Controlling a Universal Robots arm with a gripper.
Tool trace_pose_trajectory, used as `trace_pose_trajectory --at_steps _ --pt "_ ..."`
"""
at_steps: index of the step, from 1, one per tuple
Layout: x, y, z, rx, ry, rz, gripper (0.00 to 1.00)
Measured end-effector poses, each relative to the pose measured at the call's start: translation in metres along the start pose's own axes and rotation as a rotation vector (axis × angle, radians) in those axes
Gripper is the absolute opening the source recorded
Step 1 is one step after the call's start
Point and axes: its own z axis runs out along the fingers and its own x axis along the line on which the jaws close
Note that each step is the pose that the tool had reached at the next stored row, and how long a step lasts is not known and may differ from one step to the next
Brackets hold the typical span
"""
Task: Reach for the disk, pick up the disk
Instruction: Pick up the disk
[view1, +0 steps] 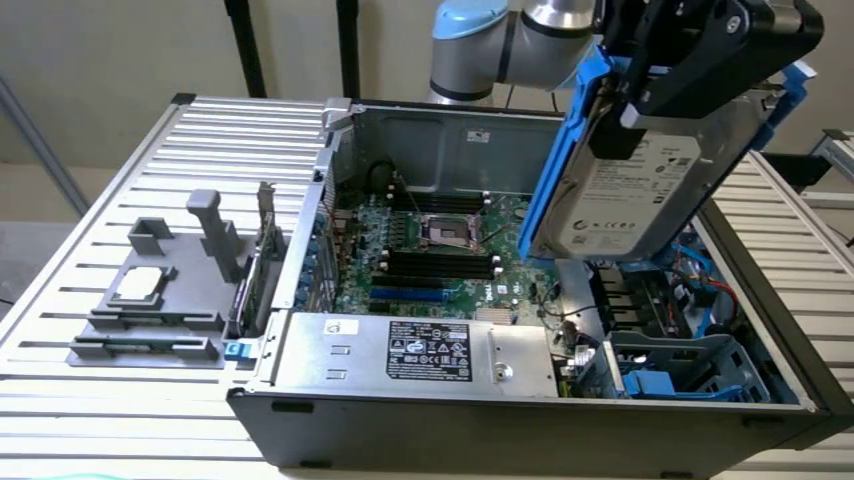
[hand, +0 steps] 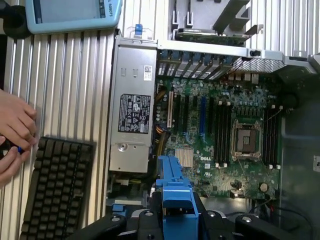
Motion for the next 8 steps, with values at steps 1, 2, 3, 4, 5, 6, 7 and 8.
trace_pose_trajectory --at_steps 1,2,3,4,5,6,7,8 --pt "0.002 -0.0032 -0.0003 0.0000 -0.0001 0.000 0.33" --pt "0.004 -0.0067 -0.0005 0.0000 -0.0003 0.000 0.33" --pt "0.006 -0.0103 -0.0008 0.0000 -0.0004 0.000 0.33" --pt "0.007 -0.0142 -0.0011 0.0000 -0.0005 0.000 0.33" --pt "0.009 -0.0183 -0.0014 0.0000 -0.0006 0.000 0.33" --pt "0.010 -0.0227 -0.0016 0.0000 -0.0008 0.000 0.33" --pt "0.012 -0.0274 -0.0019 0.0000 -0.0009 0.000 0.33" --pt "0.013 -0.0321 -0.0022 0.0001 -0.0010 0.000 0.33"
